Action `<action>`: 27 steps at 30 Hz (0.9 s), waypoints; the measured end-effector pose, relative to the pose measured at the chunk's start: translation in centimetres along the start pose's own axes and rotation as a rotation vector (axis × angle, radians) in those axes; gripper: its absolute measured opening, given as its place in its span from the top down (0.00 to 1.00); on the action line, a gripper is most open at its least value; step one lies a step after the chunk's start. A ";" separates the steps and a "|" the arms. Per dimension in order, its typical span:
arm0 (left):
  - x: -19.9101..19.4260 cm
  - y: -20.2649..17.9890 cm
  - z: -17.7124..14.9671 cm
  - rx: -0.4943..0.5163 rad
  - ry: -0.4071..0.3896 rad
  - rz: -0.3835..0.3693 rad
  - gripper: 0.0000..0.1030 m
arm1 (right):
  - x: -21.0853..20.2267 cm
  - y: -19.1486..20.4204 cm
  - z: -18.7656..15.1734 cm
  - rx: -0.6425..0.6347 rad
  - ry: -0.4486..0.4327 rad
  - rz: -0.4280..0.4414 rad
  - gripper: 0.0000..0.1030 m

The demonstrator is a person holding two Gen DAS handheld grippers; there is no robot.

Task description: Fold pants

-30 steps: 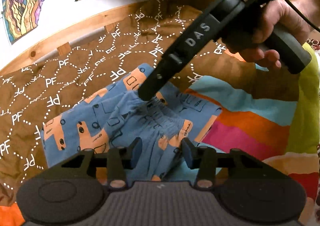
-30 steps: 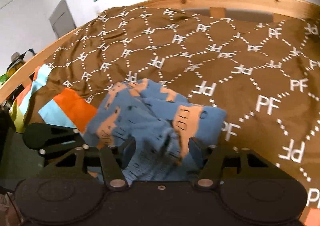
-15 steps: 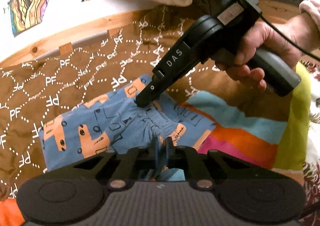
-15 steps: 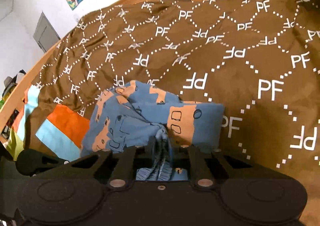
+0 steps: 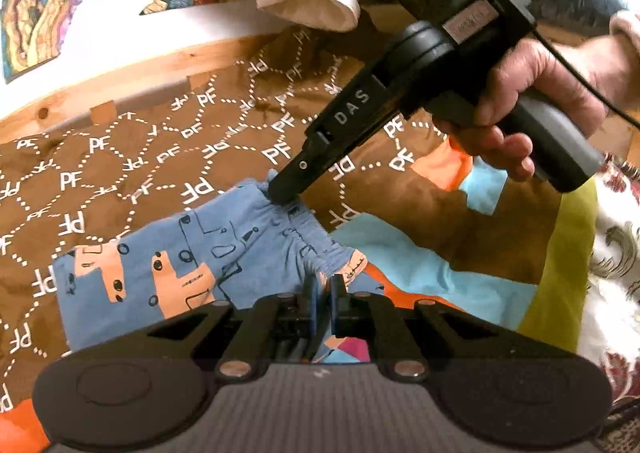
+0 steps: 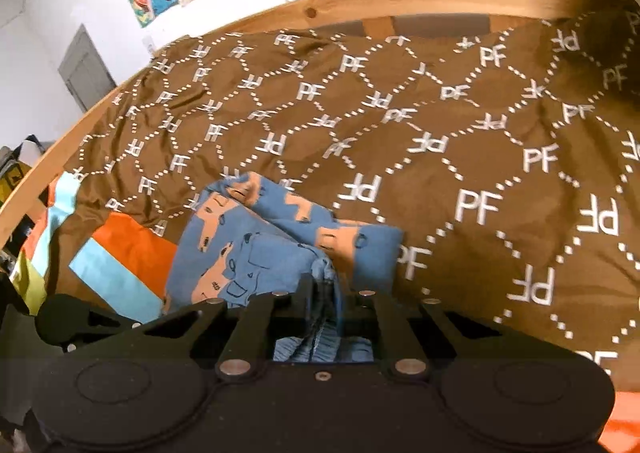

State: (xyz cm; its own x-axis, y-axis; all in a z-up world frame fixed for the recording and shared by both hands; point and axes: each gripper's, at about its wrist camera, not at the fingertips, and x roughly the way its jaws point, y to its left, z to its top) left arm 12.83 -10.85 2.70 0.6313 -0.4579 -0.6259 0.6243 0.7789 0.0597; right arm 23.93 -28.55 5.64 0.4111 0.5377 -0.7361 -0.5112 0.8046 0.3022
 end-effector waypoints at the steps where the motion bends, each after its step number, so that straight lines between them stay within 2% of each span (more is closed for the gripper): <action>1: 0.6 -0.1 -0.1 0.006 0.012 0.000 0.94 | 0.2 -0.2 -0.1 -0.005 0.008 -0.011 0.90; 7: 2.7 0.0 -1.3 -0.005 0.059 -0.015 0.93 | 2.8 -0.9 -1.5 -0.040 0.074 -0.085 0.89; 16: 2.2 -0.1 -0.9 -0.007 0.063 -0.014 0.91 | 2.9 -0.7 -1.7 -0.057 0.081 -0.107 0.82; 22: 1.8 0.0 -0.7 -0.014 0.061 -0.023 0.86 | 2.4 -0.4 -1.5 -0.068 0.074 -0.117 0.75; 24: 1.6 0.0 -0.7 -0.021 0.061 -0.025 0.81 | 2.1 -0.4 -1.5 -0.068 0.066 -0.122 0.71; 25: 1.4 0.0 -0.7 -0.028 0.062 -0.029 0.73 | 1.9 -0.3 -1.5 -0.073 0.062 -0.128 0.65; 26: 1.0 0.1 -0.7 -0.037 0.060 -0.033 0.54 | 1.7 -0.2 -1.6 -0.081 0.056 -0.137 0.57; 27: 0.5 0.2 -0.7 -0.044 0.054 -0.035 0.43 | 1.5 0.0 -1.7 -0.091 0.047 -0.146 0.52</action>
State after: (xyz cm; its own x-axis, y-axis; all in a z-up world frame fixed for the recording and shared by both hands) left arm 13.01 -10.62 1.86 0.5829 -0.4629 -0.6678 0.6240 0.7814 0.0030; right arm 23.31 -28.20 3.51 0.4510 0.4029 -0.7964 -0.5159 0.8458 0.1357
